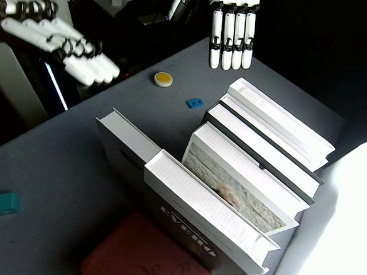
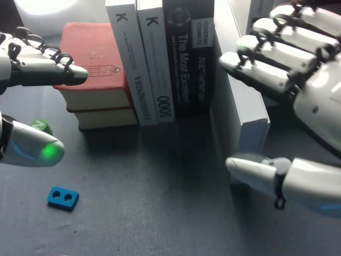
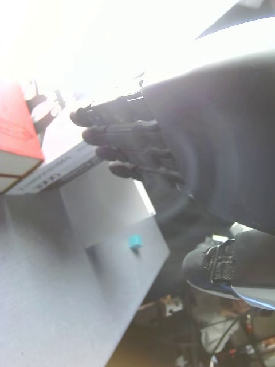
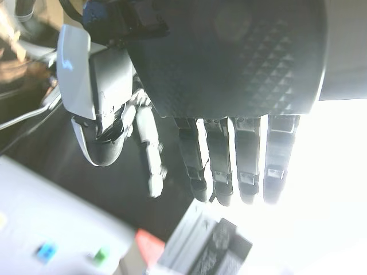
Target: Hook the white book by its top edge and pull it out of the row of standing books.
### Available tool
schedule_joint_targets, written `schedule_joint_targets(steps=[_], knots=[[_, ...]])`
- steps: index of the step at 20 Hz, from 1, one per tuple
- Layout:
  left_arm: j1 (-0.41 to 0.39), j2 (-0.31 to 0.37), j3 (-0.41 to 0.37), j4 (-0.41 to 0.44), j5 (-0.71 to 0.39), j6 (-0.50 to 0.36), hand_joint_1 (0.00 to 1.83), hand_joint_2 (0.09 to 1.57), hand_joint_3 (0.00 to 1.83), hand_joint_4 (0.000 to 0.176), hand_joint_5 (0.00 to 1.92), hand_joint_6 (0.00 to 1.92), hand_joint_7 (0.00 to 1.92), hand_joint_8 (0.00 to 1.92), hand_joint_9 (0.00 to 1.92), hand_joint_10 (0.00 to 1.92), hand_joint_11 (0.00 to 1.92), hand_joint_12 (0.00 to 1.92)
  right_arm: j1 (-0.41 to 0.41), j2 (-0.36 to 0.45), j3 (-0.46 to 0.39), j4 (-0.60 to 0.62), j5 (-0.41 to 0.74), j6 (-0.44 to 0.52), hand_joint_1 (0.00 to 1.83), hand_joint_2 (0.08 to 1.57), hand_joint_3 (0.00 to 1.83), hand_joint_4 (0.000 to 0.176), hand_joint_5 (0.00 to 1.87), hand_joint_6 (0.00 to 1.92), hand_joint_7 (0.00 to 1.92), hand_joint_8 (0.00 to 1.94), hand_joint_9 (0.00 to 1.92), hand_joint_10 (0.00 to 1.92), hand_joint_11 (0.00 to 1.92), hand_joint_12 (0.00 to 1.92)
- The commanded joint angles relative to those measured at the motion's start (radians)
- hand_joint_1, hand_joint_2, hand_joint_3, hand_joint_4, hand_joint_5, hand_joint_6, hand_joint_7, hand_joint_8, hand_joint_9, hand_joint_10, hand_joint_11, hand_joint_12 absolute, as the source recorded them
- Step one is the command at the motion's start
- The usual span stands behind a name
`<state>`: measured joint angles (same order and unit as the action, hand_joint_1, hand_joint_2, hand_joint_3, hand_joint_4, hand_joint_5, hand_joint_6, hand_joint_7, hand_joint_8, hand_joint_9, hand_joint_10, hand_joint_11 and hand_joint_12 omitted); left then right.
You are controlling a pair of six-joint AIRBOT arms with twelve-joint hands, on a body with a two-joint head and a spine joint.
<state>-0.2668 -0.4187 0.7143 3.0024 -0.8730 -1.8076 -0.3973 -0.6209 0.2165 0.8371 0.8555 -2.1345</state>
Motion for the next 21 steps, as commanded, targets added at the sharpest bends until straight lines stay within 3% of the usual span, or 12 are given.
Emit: schedule_joint_targets(steps=[1, 3, 7, 11, 14, 17, 21], knots=[[-0.006, 0.004, 0.003, 0.010, 0.092, -0.001, 0.00, 1.11, 0.01, 0.000, 0.00, 0.00, 0.00, 0.00, 0.00, 0.00, 0.00, 0.00, 0.038, 0.011, 0.018, -0.069, -0.011, 0.047, 0.03, 1.17, 0.00, 0.000, 0.23, 0.00, 0.19, 0.00, 0.13, 0.00, 0.00, 0.28], [-0.006, 0.004, 0.000, 0.010, 0.092, -0.001, 0.00, 1.11, 0.01, 0.000, 0.00, 0.00, 0.00, 0.00, 0.00, 0.00, 0.00, 0.00, 0.119, 0.024, 0.075, -0.069, -0.184, 0.142, 0.04, 1.17, 0.00, 0.000, 0.23, 0.00, 0.19, 0.00, 0.14, 0.00, 0.00, 0.27], [-0.003, 0.005, 0.000, 0.010, 0.092, -0.001, 0.00, 1.11, 0.00, 0.000, 0.00, 0.00, 0.00, 0.00, 0.00, 0.00, 0.02, 0.01, 0.178, 0.029, 0.130, -0.065, -0.290, 0.210, 0.01, 1.17, 0.00, 0.000, 0.21, 0.00, 0.18, 0.00, 0.13, 0.00, 0.00, 0.25], [0.003, 0.007, -0.001, 0.010, 0.092, -0.001, 0.00, 1.11, 0.00, 0.000, 0.00, 0.00, 0.00, 0.00, 0.00, 0.00, 0.00, 0.00, 0.178, 0.029, 0.136, -0.144, -0.300, 0.216, 0.03, 1.17, 0.00, 0.000, 0.16, 0.00, 0.14, 0.00, 0.09, 0.00, 0.00, 0.15], [0.003, 0.007, 0.001, 0.010, 0.092, -0.001, 0.00, 1.11, 0.00, 0.000, 0.00, 0.00, 0.00, 0.00, 0.00, 0.00, 0.00, 0.00, 0.178, 0.028, 0.139, -0.276, -0.301, 0.322, 0.00, 1.16, 0.00, 0.000, 0.11, 0.00, 0.09, 0.00, 0.06, 0.00, 0.00, 0.08], [0.005, 0.007, 0.004, 0.010, 0.092, -0.001, 0.00, 1.11, 0.00, 0.000, 0.00, 0.00, 0.00, 0.00, 0.00, 0.00, 0.00, 0.00, 0.183, 0.027, 0.157, -0.311, -0.308, 0.397, 0.01, 1.15, 0.00, 0.000, 0.07, 0.00, 0.06, 0.00, 0.03, 0.00, 0.00, 0.00], [0.007, 0.007, 0.004, 0.010, 0.092, -0.001, 0.00, 1.10, 0.00, 0.000, 0.00, 0.00, 0.00, 0.00, 0.00, 0.00, 0.00, 0.00, 0.197, 0.024, 0.174, -0.312, -0.308, 0.400, 0.00, 1.11, 0.00, 0.000, 0.00, 0.00, 0.00, 0.00, 0.00, 0.00, 0.00, 0.00]])
